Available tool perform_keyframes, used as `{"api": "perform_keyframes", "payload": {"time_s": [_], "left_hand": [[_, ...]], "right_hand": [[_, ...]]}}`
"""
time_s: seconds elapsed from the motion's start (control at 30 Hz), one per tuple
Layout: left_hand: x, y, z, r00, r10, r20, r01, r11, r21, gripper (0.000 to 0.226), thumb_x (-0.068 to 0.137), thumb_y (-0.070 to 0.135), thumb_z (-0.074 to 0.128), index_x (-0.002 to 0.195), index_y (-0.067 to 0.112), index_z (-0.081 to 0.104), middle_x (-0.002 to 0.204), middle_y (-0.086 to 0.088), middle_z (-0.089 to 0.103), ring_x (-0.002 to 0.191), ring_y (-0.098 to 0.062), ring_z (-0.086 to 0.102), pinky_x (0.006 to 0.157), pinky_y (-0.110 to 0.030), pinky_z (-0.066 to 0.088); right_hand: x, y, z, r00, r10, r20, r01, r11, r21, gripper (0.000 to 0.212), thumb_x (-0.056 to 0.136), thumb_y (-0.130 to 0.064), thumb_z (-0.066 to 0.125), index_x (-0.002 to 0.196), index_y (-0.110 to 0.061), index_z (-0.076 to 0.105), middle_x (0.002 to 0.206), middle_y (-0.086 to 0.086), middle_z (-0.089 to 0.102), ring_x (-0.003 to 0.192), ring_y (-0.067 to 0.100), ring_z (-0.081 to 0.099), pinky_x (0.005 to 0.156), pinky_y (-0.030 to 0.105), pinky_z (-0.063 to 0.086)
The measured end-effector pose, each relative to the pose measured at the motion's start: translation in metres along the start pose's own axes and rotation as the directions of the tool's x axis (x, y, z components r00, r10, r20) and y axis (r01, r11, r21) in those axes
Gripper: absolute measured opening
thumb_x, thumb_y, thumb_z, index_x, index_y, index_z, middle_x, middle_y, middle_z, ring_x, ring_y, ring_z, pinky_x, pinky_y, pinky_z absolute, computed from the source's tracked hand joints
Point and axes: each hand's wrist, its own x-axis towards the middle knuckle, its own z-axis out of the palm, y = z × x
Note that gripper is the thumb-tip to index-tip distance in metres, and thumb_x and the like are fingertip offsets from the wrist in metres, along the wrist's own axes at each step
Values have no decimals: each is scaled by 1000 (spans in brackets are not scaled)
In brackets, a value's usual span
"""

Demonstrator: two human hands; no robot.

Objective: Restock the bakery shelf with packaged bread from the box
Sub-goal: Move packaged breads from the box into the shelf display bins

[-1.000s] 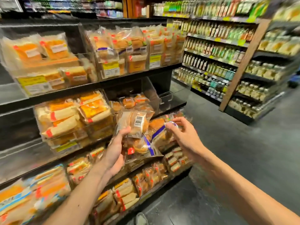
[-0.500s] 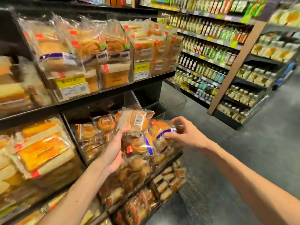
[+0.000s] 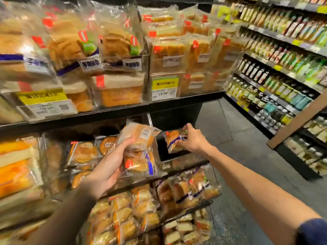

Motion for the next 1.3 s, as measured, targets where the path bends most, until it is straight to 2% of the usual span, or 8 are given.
{"api": "perform_keyframes", "payload": {"time_s": [0.1,0.33,0.6,0.87,1.0,1.13,1.23,1.3], "left_hand": [[7,-2,15,985,-31,-171,26,999,-31,42,89,50,60,115,17,66,81,-6,76,64,-19,72,57,-33,54],[-10,-9,48,937,-18,-349,-46,984,-174,19,95,35,55,106,23,64,59,6,68,45,-3,60,42,-15,45],[-24,-3,64,935,40,-353,-80,992,-99,54,80,43,63,127,16,57,117,-25,58,90,-27,71,80,-43,60],[-31,6,66,975,103,-195,-104,995,6,50,81,46,62,124,20,60,106,-7,75,96,-25,73,73,-35,60],[-17,12,77,991,1,-136,11,996,85,43,92,53,51,111,17,63,84,-4,75,71,-18,73,59,-31,55],[3,14,98,998,-35,55,33,999,37,45,106,31,35,115,0,67,60,-7,71,48,-9,66,44,-18,50],[21,17,113,983,-173,64,172,985,21,74,103,50,29,76,2,78,69,-14,73,59,-11,71,55,-21,55],[18,17,114,953,-272,132,272,962,13,85,87,75,31,105,5,76,109,-19,73,95,-28,73,83,-40,57]], "right_hand": [[50,9,23,989,-28,143,41,995,-88,68,82,-38,77,133,-10,41,131,16,57,118,33,57,95,39,47],[116,10,75,936,-105,337,125,991,-40,87,80,-39,79,144,-5,30,136,22,54,125,37,52,100,38,42],[129,-2,92,914,-130,385,170,983,-71,88,84,-47,72,150,-11,24,153,26,26,139,41,36,109,42,36],[74,0,8,811,-496,310,487,866,113,77,78,-34,81,143,-24,40,140,4,45,124,19,51,105,41,45],[27,-1,-53,644,-740,193,671,668,322,94,76,-21,84,142,-52,26,148,-11,39,129,3,46,102,26,45],[5,7,-79,541,-823,173,754,565,335,73,84,-21,77,145,-37,40,151,-11,41,136,3,42,107,25,43],[-3,20,-89,620,-749,236,656,659,369,62,82,-20,80,138,-27,52,136,-12,56,124,0,53,100,18,46],[-4,32,-99,714,-652,256,526,741,419,61,78,-20,83,131,-25,52,124,-12,61,112,0,60,91,17,48]]}}
